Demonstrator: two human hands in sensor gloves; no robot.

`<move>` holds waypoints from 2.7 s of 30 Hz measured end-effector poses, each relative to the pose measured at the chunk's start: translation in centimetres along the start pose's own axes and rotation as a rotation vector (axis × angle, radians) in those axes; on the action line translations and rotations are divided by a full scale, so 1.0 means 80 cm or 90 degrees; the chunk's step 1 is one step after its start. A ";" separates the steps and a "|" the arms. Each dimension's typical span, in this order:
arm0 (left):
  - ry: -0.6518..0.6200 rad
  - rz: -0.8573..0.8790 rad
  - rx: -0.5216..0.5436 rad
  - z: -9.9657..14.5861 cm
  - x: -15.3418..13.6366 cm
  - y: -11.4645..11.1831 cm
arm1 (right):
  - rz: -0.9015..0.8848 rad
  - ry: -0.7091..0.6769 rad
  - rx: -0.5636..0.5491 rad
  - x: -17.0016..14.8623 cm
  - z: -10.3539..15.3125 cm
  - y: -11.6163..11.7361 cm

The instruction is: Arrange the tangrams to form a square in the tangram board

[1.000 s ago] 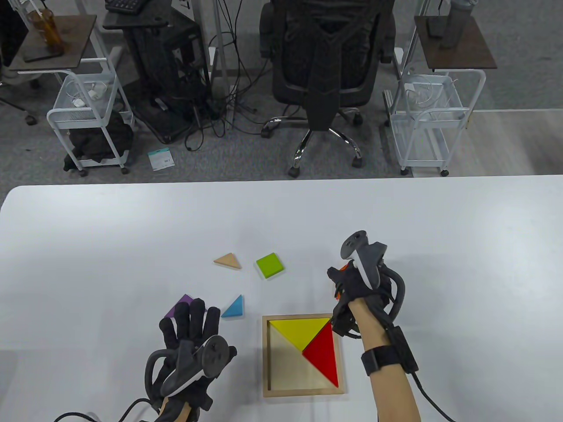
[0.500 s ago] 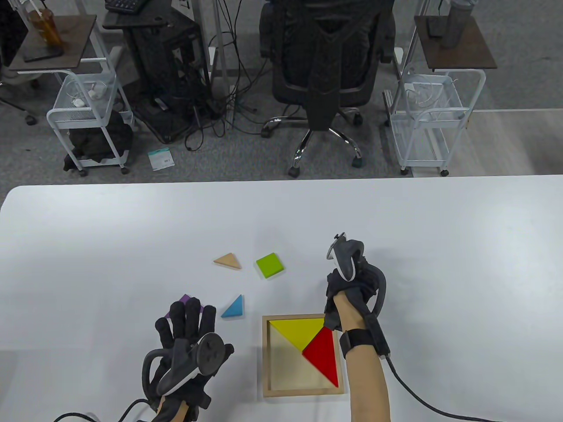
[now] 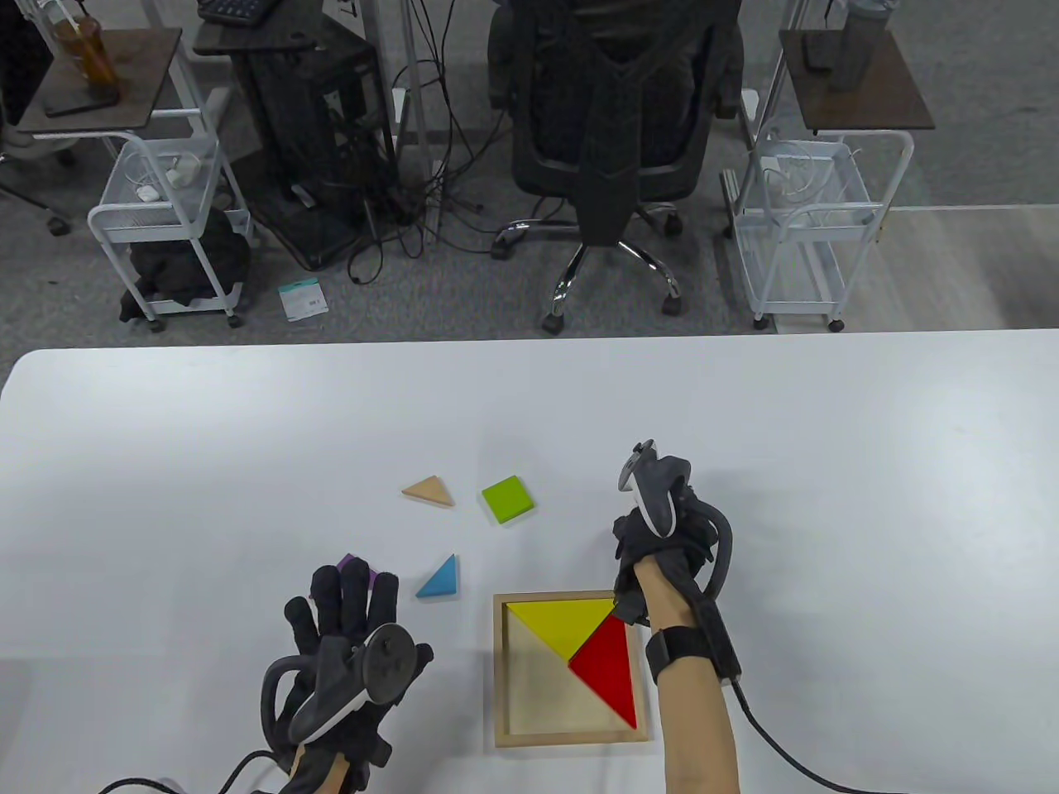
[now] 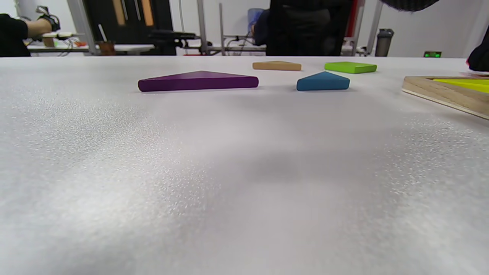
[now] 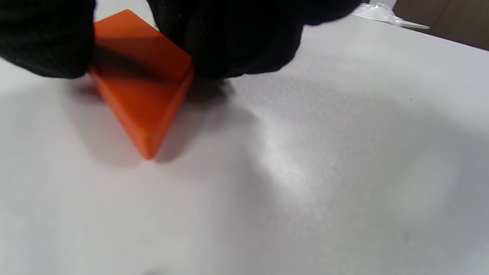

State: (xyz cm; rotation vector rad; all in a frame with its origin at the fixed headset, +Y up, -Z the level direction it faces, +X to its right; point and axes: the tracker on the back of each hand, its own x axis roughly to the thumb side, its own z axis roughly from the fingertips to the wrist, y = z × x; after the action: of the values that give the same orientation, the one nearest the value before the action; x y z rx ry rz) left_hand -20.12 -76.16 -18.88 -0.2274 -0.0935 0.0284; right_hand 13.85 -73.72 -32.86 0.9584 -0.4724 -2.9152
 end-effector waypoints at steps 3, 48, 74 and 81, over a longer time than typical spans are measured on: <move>-0.003 -0.002 0.002 0.000 0.001 -0.001 | -0.034 -0.109 -0.065 0.001 0.022 -0.018; -0.003 -0.034 -0.037 -0.003 0.012 -0.011 | 0.117 -0.753 -0.197 -0.031 0.221 0.089; 0.000 -0.028 -0.032 -0.001 0.010 -0.008 | 0.037 -0.535 -0.275 -0.088 0.177 0.028; -0.005 -0.028 -0.029 0.000 0.010 -0.008 | -0.053 -0.390 -0.159 -0.138 0.111 0.037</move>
State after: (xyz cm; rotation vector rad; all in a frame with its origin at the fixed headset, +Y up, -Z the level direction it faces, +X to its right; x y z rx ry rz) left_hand -19.31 -76.77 -18.67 -0.2703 -0.1067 -0.0164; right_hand 17.43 -72.68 -18.88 0.0430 -0.0677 -3.1988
